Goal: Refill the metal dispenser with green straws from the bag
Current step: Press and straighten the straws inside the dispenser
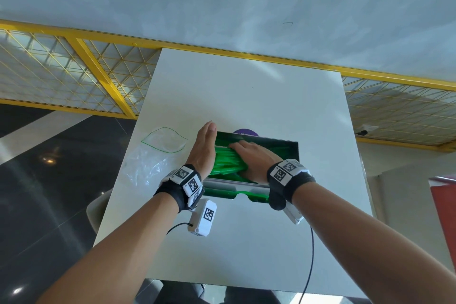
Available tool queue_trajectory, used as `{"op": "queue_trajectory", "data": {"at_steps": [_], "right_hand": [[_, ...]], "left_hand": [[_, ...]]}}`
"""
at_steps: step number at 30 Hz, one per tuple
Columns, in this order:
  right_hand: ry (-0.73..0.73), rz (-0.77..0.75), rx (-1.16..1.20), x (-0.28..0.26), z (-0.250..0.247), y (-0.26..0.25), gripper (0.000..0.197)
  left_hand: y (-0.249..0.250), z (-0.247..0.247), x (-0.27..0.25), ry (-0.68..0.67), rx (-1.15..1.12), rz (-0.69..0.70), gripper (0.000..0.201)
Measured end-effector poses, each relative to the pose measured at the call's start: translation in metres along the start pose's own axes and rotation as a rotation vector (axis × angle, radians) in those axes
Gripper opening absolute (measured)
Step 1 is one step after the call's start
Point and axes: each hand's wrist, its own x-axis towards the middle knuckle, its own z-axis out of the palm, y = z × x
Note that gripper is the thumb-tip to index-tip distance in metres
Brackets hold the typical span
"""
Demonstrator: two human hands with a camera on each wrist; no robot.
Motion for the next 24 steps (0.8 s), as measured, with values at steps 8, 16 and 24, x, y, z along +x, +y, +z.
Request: {"op": "queue_trajectory", "data": {"at_steps": [8,16,24], "right_hand": [[0.135,0.037,0.043,-0.005,-0.024,-0.012,0.053],[0.024,0.12,-0.011,-0.003,-0.019,-0.008,0.081],[0.175,0.044,0.044,-0.027,-0.027,0.0,0.085]], "left_hand": [[0.004,-0.011,0.006,0.06,-0.219,-0.05,0.084],[0.004,-0.007,0.003,0.145,-0.03,-0.031,0.066],[0.003,-0.009,0.004,0.097,-0.079,-0.049,0.086]]}}
